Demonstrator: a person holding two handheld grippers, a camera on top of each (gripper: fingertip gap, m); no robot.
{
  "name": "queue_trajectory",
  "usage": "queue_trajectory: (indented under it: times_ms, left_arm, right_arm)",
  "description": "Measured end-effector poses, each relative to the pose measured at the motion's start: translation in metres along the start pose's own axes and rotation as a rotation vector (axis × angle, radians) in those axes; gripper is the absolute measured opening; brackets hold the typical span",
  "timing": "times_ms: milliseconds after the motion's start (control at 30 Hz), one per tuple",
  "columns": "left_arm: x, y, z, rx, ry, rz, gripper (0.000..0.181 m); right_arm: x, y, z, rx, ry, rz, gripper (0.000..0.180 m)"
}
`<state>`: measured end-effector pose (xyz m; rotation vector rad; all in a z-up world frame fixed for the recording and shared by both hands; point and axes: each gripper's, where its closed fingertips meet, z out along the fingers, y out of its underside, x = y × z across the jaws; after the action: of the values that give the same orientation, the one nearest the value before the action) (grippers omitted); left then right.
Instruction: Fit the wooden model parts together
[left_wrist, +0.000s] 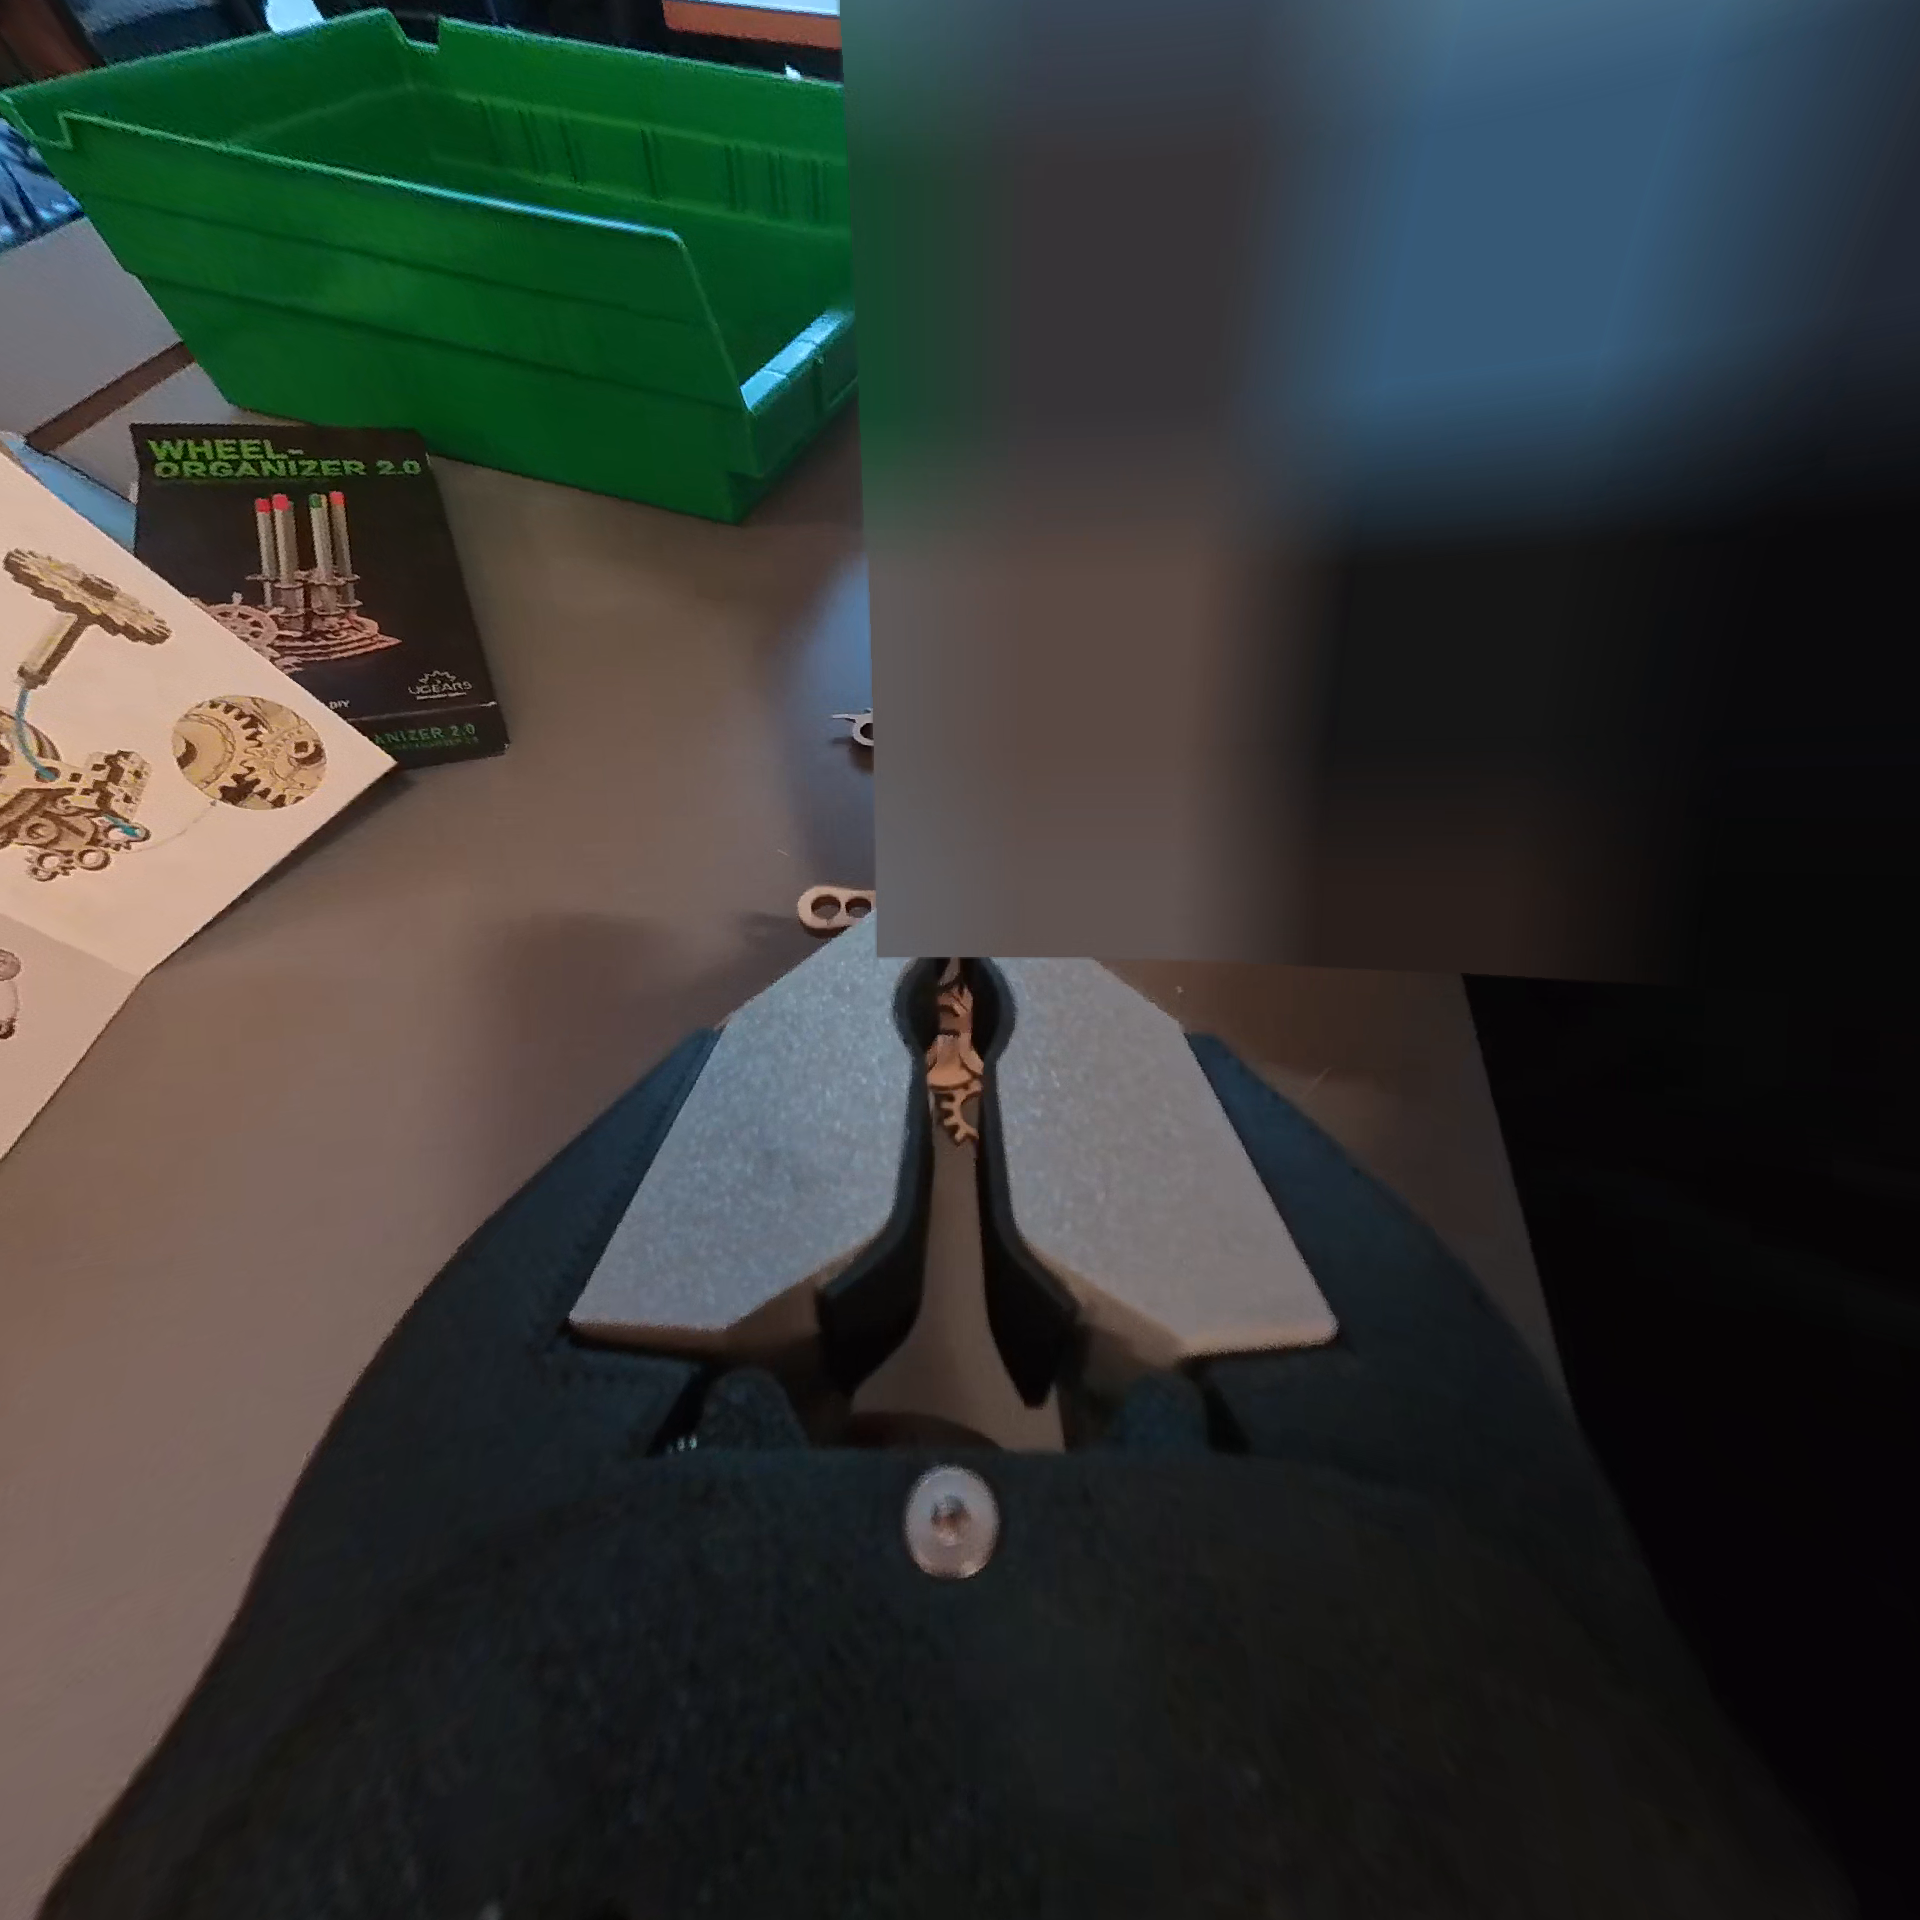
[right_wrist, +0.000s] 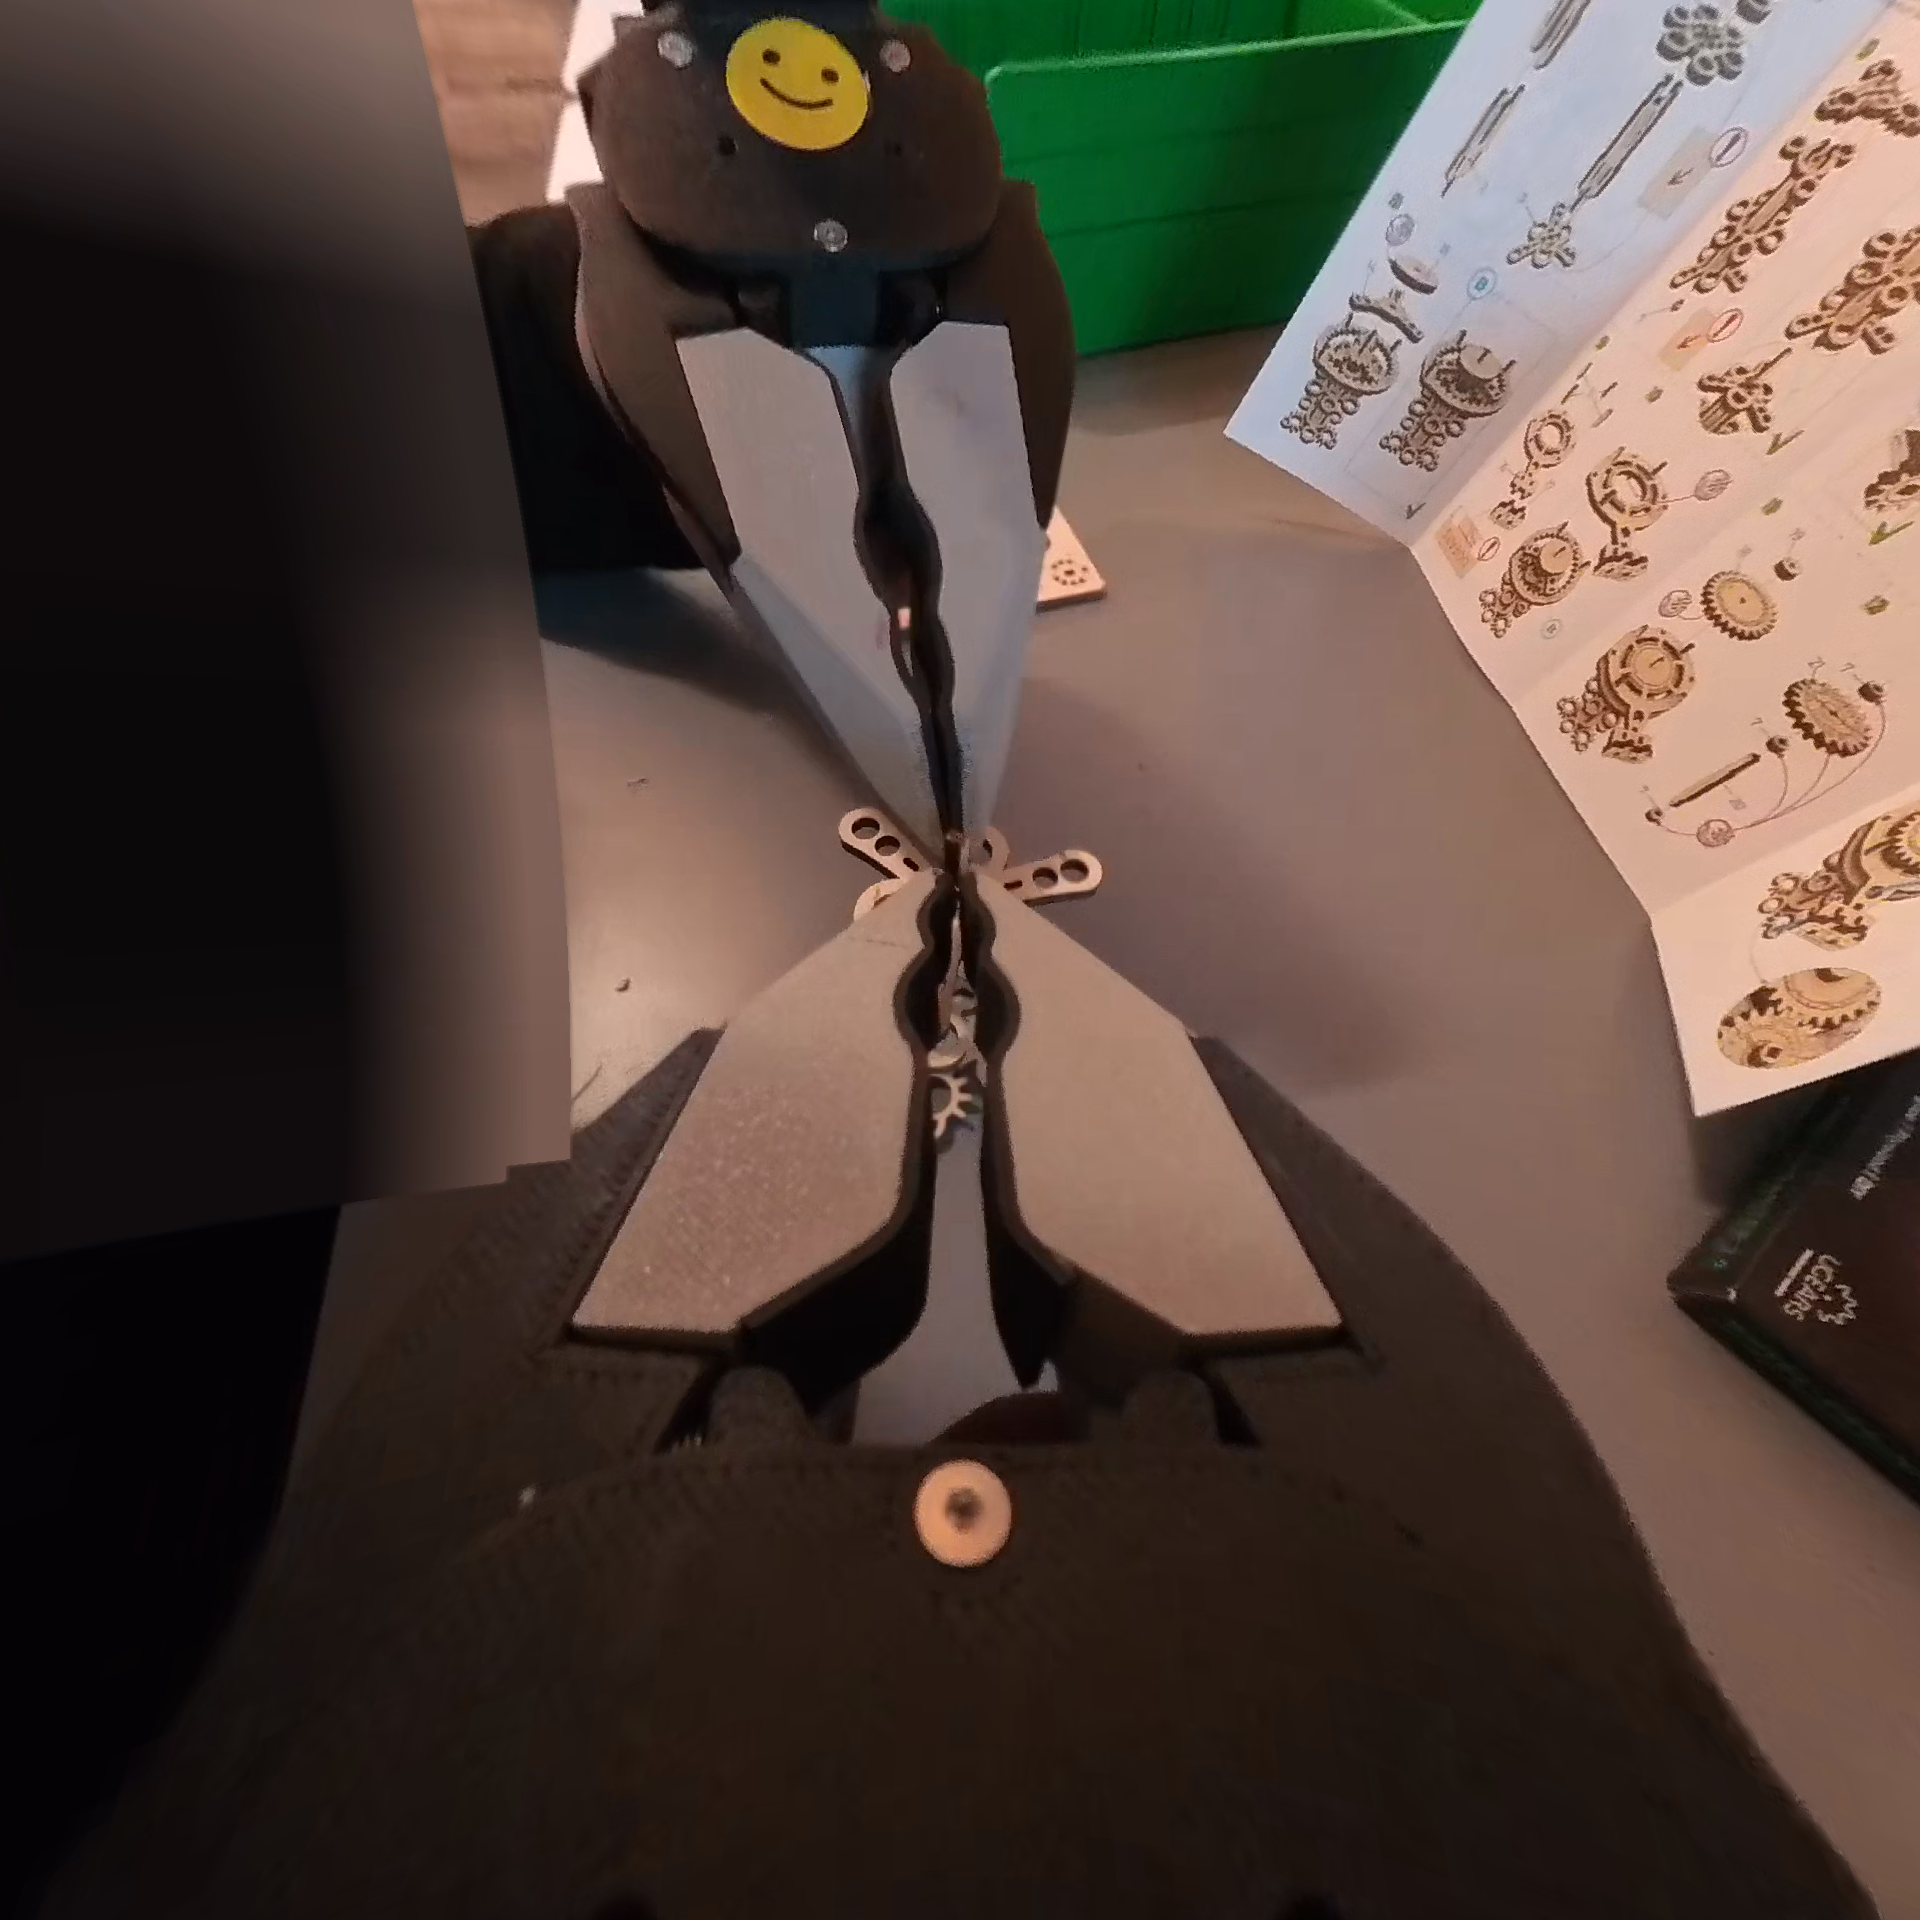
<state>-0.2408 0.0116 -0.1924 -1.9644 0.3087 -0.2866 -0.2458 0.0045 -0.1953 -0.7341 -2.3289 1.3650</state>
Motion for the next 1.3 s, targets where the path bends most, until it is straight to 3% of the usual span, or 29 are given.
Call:
queue_trajectory:
  times_ms: [233,433,533,733,1000,1133,1300]
  left_arm:
    - [-0.002,0.004,0.002,-0.048,-0.011,0.030,0.000]
    - [0.000,0.003,0.003,-0.009,0.026,-0.002,0.000]
    - [-0.001,-0.001,-0.003,0.031,0.046,-0.053,0.016]
    - [-0.005,-0.005,-0.021,0.086,0.031,-0.062,0.017]
    - [-0.009,0.023,-0.021,-0.043,-0.005,0.033,0.029]
    - [-0.011,0.031,-0.013,-0.065,-0.026,0.066,0.030]
    - [-0.015,0.037,-0.003,-0.077,-0.046,0.073,0.037]
  right_arm:
    - [0.003,0.003,0.002,-0.054,0.031,-0.041,0.000]
    - [0.012,0.001,-0.005,0.039,-0.033,0.103,0.000]
    - [0.016,-0.006,-0.018,0.105,-0.062,0.152,0.009]
    - [0.022,-0.001,-0.030,0.111,-0.072,0.155,0.011]
    - [0.015,0.046,-0.004,-0.128,-0.033,-0.013,0.045]
    - [0.010,0.046,0.005,-0.119,-0.035,-0.048,0.056]
    - [0.003,0.032,0.012,-0.044,-0.046,-0.037,0.056]
